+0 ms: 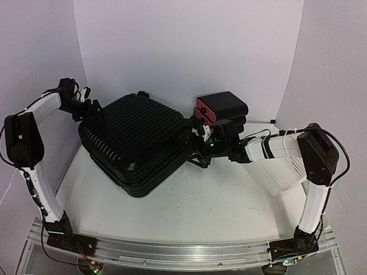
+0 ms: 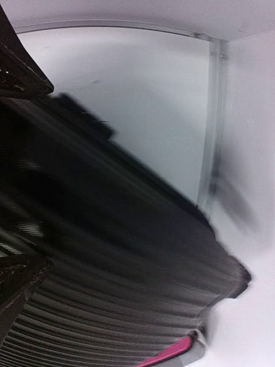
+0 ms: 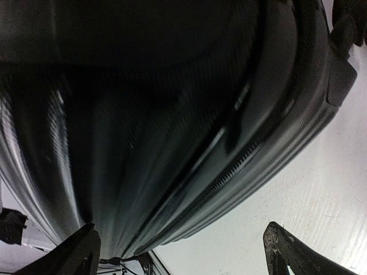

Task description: Open, take out, and arrange the luggage

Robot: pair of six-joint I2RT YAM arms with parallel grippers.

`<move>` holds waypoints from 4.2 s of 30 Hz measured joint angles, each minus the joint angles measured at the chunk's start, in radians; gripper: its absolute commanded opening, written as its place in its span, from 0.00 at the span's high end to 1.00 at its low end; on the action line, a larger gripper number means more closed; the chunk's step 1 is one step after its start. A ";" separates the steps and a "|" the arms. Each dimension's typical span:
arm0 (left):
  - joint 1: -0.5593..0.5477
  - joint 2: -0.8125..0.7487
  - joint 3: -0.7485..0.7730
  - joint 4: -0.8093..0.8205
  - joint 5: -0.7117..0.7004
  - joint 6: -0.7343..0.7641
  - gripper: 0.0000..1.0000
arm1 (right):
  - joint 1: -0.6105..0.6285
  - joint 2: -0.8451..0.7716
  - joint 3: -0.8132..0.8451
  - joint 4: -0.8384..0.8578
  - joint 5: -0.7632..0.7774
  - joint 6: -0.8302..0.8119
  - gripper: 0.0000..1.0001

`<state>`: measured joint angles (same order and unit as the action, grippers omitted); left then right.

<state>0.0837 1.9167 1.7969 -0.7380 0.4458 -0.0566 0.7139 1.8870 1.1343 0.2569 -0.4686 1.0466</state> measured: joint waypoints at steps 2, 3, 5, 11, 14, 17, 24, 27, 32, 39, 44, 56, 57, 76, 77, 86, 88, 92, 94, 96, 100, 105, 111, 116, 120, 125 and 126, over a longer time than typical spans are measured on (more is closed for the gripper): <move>0.001 -0.101 -0.137 0.036 -0.022 0.006 0.08 | -0.002 0.013 0.018 -0.001 -0.004 0.005 0.02; 0.001 -0.142 -0.190 0.057 -0.035 0.002 0.09 | -0.003 0.016 0.019 -0.002 0.000 0.010 0.02; 0.005 -0.230 -0.298 0.091 -0.059 -0.024 0.10 | -0.007 0.034 0.035 -0.008 0.010 0.018 0.02; 0.021 -0.503 -0.584 0.137 -0.091 -0.091 0.10 | -0.031 0.107 0.120 -0.002 0.047 0.056 0.02; 0.021 -0.646 -0.708 0.147 -0.101 -0.139 0.09 | -0.043 0.150 0.182 -0.001 0.099 0.062 0.02; 0.020 -0.815 -0.835 0.145 -0.078 -0.221 0.09 | -0.053 0.206 0.271 -0.019 0.156 0.056 0.02; -0.105 -1.120 -1.030 0.124 -0.050 -0.478 0.08 | -0.072 0.369 0.529 -0.084 0.274 0.023 0.02; -0.198 -1.187 -1.054 0.099 -0.043 -0.579 0.08 | -0.094 0.436 0.730 -0.235 0.280 -0.031 0.02; -0.313 -1.308 -1.089 0.054 0.121 -0.722 0.07 | -0.071 0.358 0.853 -0.498 0.297 -0.222 0.02; -0.327 -1.274 -0.895 -0.109 0.203 -0.617 0.04 | 0.018 0.042 0.695 -0.830 0.362 -0.473 0.02; -0.327 -1.062 -0.495 -0.221 0.059 -0.374 0.01 | 0.006 -0.238 0.413 -0.874 0.340 -0.499 0.02; -0.310 -0.153 0.106 -0.146 -0.221 -0.097 0.02 | 0.160 -0.287 -0.084 -0.383 0.124 -0.176 0.02; -0.301 -0.082 0.146 -0.146 -0.219 -0.086 0.03 | 0.162 -0.264 -0.084 -0.325 0.115 -0.147 0.02; -0.146 -0.164 -0.147 0.037 -0.175 -0.080 0.08 | 0.071 0.030 -0.001 0.204 0.058 0.087 0.02; -0.146 -0.207 -0.200 0.051 -0.202 -0.085 0.08 | 0.055 0.049 0.015 0.216 0.038 0.088 0.02; -0.164 -0.596 -0.547 -0.002 -0.253 -0.136 0.06 | -0.047 0.248 0.266 0.251 0.006 0.099 0.02; -0.174 -0.648 -0.582 -0.025 -0.237 -0.141 0.05 | -0.051 0.270 0.312 0.234 0.013 0.098 0.02; -0.190 -0.704 -0.609 -0.065 -0.223 -0.140 0.03 | -0.052 0.271 0.335 0.190 0.024 0.079 0.02; -0.195 -0.708 -0.606 -0.083 -0.223 -0.126 0.03 | -0.052 0.259 0.335 0.160 0.029 0.063 0.02; -0.197 -0.706 -0.595 -0.098 -0.225 -0.121 0.03 | -0.051 0.231 0.327 0.112 0.036 0.041 0.02; -0.204 -0.709 -0.550 -0.156 -0.215 -0.122 0.02 | -0.047 0.127 0.257 -0.002 0.039 -0.022 0.02; -0.210 -0.776 -0.533 -0.195 -0.069 -0.163 0.03 | -0.041 -0.034 0.162 -0.137 0.020 -0.103 0.02; -0.328 -0.963 -0.592 -0.159 0.114 -0.294 0.04 | -0.047 -0.150 -0.034 -0.008 -0.048 -0.025 0.02; -0.476 -1.101 -0.729 -0.079 0.168 -0.409 0.04 | -0.058 -0.081 -0.121 0.267 -0.090 0.174 0.02; -0.536 -1.148 -0.805 -0.037 0.176 -0.467 0.04 | -0.064 0.089 -0.122 0.614 -0.090 0.379 0.02; -0.552 -1.145 -0.813 0.000 0.180 -0.491 0.04 | -0.061 0.229 -0.122 0.764 -0.072 0.503 0.02; -0.553 -1.145 -0.813 0.006 0.180 -0.494 0.04 | -0.058 0.240 -0.121 0.780 -0.068 0.518 0.02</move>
<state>-0.4694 0.7719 0.9840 -0.7315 0.6258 -0.5503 0.6559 2.1273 1.0134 1.0367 -0.5369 1.5650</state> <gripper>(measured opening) 0.962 0.983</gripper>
